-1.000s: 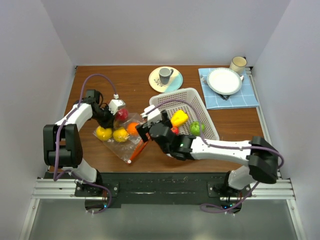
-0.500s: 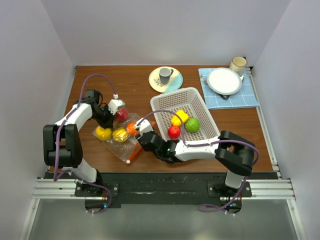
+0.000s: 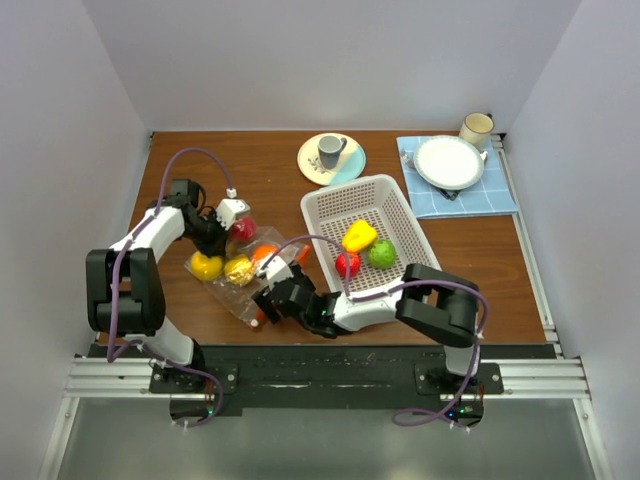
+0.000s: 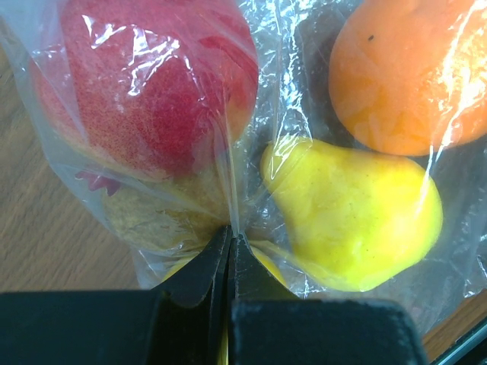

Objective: Open the zip-top bag and remove the fake food

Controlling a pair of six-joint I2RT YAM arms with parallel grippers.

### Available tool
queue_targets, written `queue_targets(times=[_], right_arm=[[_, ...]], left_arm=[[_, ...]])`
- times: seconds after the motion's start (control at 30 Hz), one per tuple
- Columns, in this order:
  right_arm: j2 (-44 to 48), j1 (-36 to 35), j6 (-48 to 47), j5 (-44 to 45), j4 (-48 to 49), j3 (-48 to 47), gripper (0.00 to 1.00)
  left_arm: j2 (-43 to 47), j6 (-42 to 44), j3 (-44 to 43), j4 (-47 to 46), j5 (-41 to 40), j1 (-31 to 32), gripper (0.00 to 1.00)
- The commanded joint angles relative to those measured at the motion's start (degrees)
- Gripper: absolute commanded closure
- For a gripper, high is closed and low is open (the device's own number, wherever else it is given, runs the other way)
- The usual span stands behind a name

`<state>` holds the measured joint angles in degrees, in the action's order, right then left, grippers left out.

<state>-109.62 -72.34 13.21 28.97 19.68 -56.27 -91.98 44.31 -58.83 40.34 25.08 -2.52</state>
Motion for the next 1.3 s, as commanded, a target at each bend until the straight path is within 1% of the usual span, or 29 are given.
queue_targets(times=[0.0,0.1,0.3,0.43,0.63,0.73,0.8,0.9,0.97,1.07,1.1,1.17,1.2,1.23,1.27], right_arm=[[-3.13,0.00,-2.91,4.51,8.09,-5.68,0.06],[-5.07,0.00,-6.08,7.58,10.54,-8.32,0.02],[-4.99,1.14,-10.13,8.47,14.33,-9.47,0.01],[-4.72,2.46,-9.96,8.03,15.12,-9.38,0.01],[-8.67,4.57,-9.87,8.12,15.91,-12.45,0.01],[-10.26,6.15,-9.52,6.89,16.35,-14.38,0.01],[-11.05,7.46,-8.73,4.52,16.09,-15.53,0.01],[-13.33,8.44,-6.19,0.58,11.97,-18.51,0.01],[-13.95,8.53,-4.78,-0.58,11.08,-18.70,0.01],[-14.04,8.44,-3.64,-3.30,11.78,-17.12,0.05],[-13.86,8.53,-3.46,-3.92,12.13,-16.60,0.10],[-13.25,8.53,-3.19,-4.89,12.31,-15.28,0.16],[-12.81,8.53,-3.19,-5.06,12.57,-14.75,0.23],[-12.37,8.44,-3.19,-5.33,13.18,-13.44,0.26],[-11.06,8.44,-3.19,-5.24,13.54,-12.73,0.34]], left_arm=[[0.23,1.74,-0.67,1.06,-2.32,-0.73,1.00],[0.23,2.18,-1.11,1.59,-2.32,-0.73,1.00],[-0.30,3.32,-0.76,2.29,-2.32,-0.73,1.00],[-0.74,3.50,-1.02,2.55,-1.97,-0.73,1.00],[-1.35,3.93,-1.64,3.43,-1.44,-0.73,1.00],[-1.44,4.37,-1.90,4.05,-1.44,-0.73,1.00],[-1.70,4.64,-2.08,4.31,-1.61,-0.73,1.00],[-1.97,5.08,-2.78,4.93,-1.70,-0.73,1.00],[-2.23,5.08,-2.96,4.93,-1.70,-0.73,1.00],[-3.11,4.99,-3.05,4.93,-1.26,-0.64,1.00],[-3.37,4.99,-3.05,4.93,-1.26,-0.64,1.00],[-3.55,4.99,-3.05,4.84,-1.17,-0.73,1.00],[-3.64,4.99,-3.05,4.75,-1.17,-0.64,1.00],[-3.64,4.82,-2.96,4.58,-1.09,-0.64,1.00],[-3.55,4.90,-2.87,4.40,-1.09,-0.64,1.00]])
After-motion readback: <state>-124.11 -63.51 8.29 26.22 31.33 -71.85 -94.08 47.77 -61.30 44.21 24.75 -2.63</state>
